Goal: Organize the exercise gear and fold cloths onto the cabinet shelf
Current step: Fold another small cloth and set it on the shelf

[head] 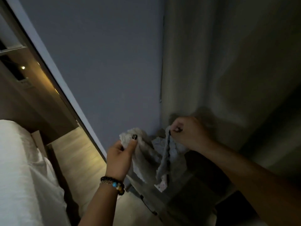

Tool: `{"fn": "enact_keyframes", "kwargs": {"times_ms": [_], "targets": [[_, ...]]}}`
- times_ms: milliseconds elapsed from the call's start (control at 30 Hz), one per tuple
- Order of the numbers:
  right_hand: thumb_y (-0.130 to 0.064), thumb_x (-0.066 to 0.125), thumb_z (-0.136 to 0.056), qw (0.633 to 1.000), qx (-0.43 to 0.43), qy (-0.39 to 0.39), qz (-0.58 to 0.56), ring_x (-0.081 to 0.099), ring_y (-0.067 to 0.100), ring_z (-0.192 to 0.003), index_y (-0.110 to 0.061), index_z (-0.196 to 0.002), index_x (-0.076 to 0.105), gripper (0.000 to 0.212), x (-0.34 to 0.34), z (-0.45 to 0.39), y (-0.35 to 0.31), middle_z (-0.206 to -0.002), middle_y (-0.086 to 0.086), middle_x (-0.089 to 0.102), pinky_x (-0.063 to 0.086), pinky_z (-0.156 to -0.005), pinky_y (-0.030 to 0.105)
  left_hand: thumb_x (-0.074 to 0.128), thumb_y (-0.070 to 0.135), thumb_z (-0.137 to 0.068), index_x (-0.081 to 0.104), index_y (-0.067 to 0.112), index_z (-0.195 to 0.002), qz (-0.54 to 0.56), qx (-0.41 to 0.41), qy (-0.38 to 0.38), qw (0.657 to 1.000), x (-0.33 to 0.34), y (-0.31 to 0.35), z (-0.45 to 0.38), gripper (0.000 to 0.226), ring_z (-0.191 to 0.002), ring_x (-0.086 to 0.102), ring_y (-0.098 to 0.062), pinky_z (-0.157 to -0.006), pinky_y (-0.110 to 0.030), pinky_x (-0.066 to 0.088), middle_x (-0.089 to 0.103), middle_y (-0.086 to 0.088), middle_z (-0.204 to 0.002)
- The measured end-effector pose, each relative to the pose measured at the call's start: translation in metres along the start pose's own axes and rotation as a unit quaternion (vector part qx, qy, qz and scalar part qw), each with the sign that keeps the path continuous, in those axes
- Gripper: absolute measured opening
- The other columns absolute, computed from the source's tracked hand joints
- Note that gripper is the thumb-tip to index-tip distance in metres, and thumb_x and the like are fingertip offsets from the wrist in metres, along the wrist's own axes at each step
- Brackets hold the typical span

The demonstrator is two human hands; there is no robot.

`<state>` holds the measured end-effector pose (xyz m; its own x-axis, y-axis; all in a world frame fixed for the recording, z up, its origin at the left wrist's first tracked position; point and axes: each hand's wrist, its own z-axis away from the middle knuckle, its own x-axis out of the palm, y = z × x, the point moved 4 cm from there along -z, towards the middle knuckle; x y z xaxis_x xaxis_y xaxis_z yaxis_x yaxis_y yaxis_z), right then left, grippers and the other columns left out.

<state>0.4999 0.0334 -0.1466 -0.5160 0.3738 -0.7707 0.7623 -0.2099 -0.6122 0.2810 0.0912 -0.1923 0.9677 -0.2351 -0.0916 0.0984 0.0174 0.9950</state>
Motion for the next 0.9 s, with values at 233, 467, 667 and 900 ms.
{"fn": "enact_keyframes", "kwargs": {"times_ms": [233, 467, 667, 900], "targets": [[-0.012, 0.06, -0.076, 0.985, 0.014, -0.066, -0.162, 0.052, 0.011, -0.068, -0.026, -0.079, 0.054, 0.016, 0.026, 0.003, -0.082, -0.079, -0.007, 0.055, 0.039, -0.06, 0.026, 0.06, 0.032, -0.087, 0.072, 0.018, -0.094, 0.043, 0.049, -0.013, 0.998, -0.059, 0.035, 0.001, 0.02, -0.091, 0.071, -0.017, -0.079, -0.035, 0.056, 0.075, 0.002, -0.093], [-0.022, 0.056, -0.075, 0.959, 0.026, -0.135, -0.247, 0.05, 0.01, -0.067, -0.029, -0.086, 0.057, 0.014, 0.081, 0.003, -0.165, -0.078, -0.005, 0.053, 0.037, -0.06, 0.027, 0.054, 0.026, -0.088, 0.068, 0.028, -0.092, 0.016, 0.133, -0.049, 0.99, -0.141, 0.069, -0.006, 0.014, -0.082, 0.07, -0.006, -0.067, -0.016, 0.054, 0.074, 0.011, -0.089], [-0.023, 0.061, -0.08, 0.939, -0.042, -0.205, -0.273, 0.059, 0.002, -0.064, -0.04, -0.102, 0.06, 0.028, 0.124, -0.002, -0.243, -0.068, -0.011, 0.061, 0.042, -0.057, 0.019, 0.054, 0.034, -0.083, 0.062, 0.026, -0.11, -0.045, 0.155, -0.075, 0.984, -0.226, 0.081, -0.017, 0.03, -0.095, 0.067, -0.009, -0.074, -0.022, 0.056, 0.07, 0.011, -0.101], [-0.029, 0.066, -0.087, 0.919, -0.11, -0.251, -0.284, 0.057, -0.007, -0.055, -0.04, -0.069, 0.068, 0.021, 0.187, -0.015, -0.317, -0.061, -0.019, 0.064, 0.039, -0.051, 0.008, 0.05, 0.027, -0.088, 0.066, 0.014, -0.104, -0.088, 0.168, -0.071, 0.979, -0.298, 0.079, -0.032, 0.027, -0.09, 0.065, -0.016, -0.08, -0.029, 0.055, 0.069, -0.004, -0.097]]}}
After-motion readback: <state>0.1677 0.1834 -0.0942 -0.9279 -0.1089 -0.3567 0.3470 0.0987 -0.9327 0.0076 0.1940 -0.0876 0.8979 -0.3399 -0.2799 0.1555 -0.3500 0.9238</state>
